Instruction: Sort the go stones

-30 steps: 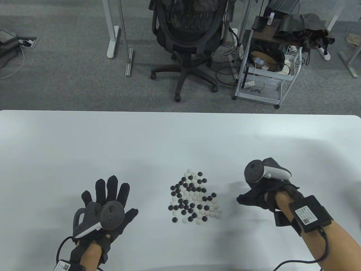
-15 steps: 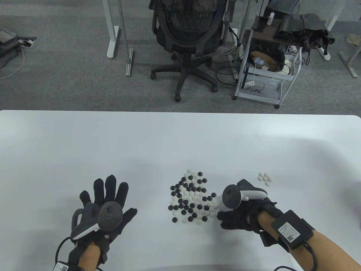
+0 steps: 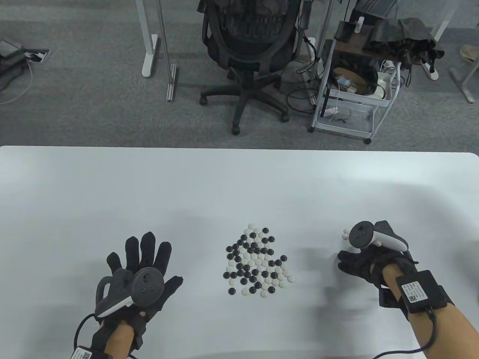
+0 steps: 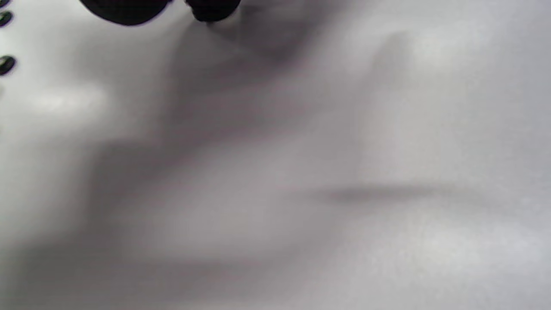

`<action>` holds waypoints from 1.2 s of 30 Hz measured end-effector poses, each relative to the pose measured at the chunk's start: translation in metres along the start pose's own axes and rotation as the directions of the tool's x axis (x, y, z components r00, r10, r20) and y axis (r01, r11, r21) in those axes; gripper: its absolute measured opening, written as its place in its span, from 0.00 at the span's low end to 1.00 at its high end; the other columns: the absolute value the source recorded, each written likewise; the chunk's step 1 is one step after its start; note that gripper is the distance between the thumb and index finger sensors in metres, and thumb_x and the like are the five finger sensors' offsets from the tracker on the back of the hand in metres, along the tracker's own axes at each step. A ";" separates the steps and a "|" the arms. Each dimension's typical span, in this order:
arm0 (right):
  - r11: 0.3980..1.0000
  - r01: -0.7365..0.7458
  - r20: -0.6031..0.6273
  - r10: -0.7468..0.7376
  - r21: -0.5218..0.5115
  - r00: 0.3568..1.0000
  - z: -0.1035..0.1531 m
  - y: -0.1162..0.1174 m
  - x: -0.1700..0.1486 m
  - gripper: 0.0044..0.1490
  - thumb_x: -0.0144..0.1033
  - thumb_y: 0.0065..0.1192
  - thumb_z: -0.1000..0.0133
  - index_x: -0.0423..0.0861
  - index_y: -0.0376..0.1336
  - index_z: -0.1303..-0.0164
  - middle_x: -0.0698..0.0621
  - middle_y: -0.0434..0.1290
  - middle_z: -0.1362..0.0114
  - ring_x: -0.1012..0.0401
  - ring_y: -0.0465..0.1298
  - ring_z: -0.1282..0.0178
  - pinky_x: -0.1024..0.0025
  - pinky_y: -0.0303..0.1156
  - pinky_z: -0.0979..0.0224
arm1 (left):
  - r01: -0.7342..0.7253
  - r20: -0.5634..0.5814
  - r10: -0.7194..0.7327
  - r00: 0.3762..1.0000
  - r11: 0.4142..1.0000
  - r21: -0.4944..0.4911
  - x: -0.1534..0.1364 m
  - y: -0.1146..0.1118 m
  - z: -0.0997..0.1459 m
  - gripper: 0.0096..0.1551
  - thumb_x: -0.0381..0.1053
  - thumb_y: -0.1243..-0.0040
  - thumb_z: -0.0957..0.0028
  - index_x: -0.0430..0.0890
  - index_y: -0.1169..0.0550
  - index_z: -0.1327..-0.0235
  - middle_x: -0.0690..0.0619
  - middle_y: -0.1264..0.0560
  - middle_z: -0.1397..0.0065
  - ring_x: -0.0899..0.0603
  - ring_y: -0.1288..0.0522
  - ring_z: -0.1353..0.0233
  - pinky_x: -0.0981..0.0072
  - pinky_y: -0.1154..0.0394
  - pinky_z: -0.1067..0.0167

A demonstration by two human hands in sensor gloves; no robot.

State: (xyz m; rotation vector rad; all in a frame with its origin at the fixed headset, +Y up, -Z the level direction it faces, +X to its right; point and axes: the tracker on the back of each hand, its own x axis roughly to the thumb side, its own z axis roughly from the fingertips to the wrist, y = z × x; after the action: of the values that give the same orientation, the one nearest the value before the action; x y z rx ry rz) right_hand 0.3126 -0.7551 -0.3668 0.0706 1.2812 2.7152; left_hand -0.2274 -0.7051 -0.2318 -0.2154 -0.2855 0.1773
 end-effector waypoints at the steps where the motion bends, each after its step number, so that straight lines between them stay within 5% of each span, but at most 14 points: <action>1: 1.000 0.016 -0.009 -0.016 -0.006 1.000 -0.002 -0.003 -0.002 0.41 0.57 0.40 0.41 0.54 0.45 0.16 0.37 0.15 0.23 0.33 0.15 0.30 0.20 0.20 0.39 | 0.001 -0.003 -0.001 1.000 1.000 -0.002 0.000 0.000 0.000 0.47 0.65 0.68 0.33 0.41 0.61 0.12 0.27 0.76 0.16 0.19 0.78 0.25 0.12 0.75 0.45; 11: 0.992 0.126 -0.048 -0.127 -0.026 0.991 -0.012 -0.018 -0.015 0.43 0.57 0.39 0.41 0.53 0.44 0.15 0.37 0.15 0.23 0.33 0.15 0.30 0.20 0.19 0.39 | -0.004 -0.008 0.004 1.000 1.000 0.005 -0.001 0.001 0.001 0.47 0.65 0.68 0.33 0.41 0.61 0.12 0.27 0.76 0.16 0.19 0.78 0.26 0.12 0.75 0.45; 14: 0.960 0.268 0.087 -0.262 -0.075 0.961 -0.001 -0.040 -0.004 0.43 0.57 0.39 0.41 0.54 0.43 0.15 0.36 0.15 0.23 0.33 0.15 0.30 0.20 0.20 0.39 | -0.006 -0.003 0.006 1.000 1.000 0.002 -0.001 0.001 0.000 0.47 0.65 0.68 0.33 0.41 0.61 0.12 0.27 0.76 0.16 0.19 0.78 0.25 0.12 0.75 0.45; 22: 0.983 0.183 0.234 -0.172 -0.027 0.957 0.008 -0.084 0.087 0.42 0.57 0.39 0.40 0.48 0.59 0.18 0.35 0.24 0.17 0.33 0.18 0.28 0.19 0.22 0.37 | 0.003 -0.001 -0.003 1.000 1.000 -0.009 0.000 -0.001 -0.001 0.47 0.65 0.68 0.33 0.41 0.61 0.12 0.27 0.76 0.16 0.19 0.78 0.26 0.12 0.75 0.45; 31: 0.998 0.031 0.307 -0.047 0.058 0.950 -0.041 -0.064 0.201 0.41 0.57 0.39 0.40 0.52 0.55 0.18 0.36 0.22 0.18 0.33 0.17 0.28 0.20 0.22 0.37 | -0.016 -0.008 0.016 1.000 1.000 -0.001 -0.004 0.001 0.000 0.47 0.65 0.68 0.33 0.41 0.61 0.12 0.27 0.76 0.16 0.19 0.78 0.25 0.12 0.75 0.45; 36: 0.997 0.024 0.298 -0.045 0.072 0.954 -0.069 -0.055 0.225 0.40 0.57 0.38 0.41 0.53 0.52 0.17 0.36 0.21 0.19 0.33 0.17 0.28 0.20 0.22 0.37 | -0.025 -0.011 0.025 1.000 1.000 0.004 -0.006 0.002 0.001 0.47 0.65 0.68 0.33 0.41 0.61 0.12 0.27 0.75 0.16 0.19 0.78 0.25 0.12 0.75 0.45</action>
State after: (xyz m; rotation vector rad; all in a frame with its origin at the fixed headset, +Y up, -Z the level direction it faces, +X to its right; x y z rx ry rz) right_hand 0.0893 -0.7402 -0.4568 0.4449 1.2688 2.5076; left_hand -0.2337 -0.7041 -0.2324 -0.2160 -0.2716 0.2015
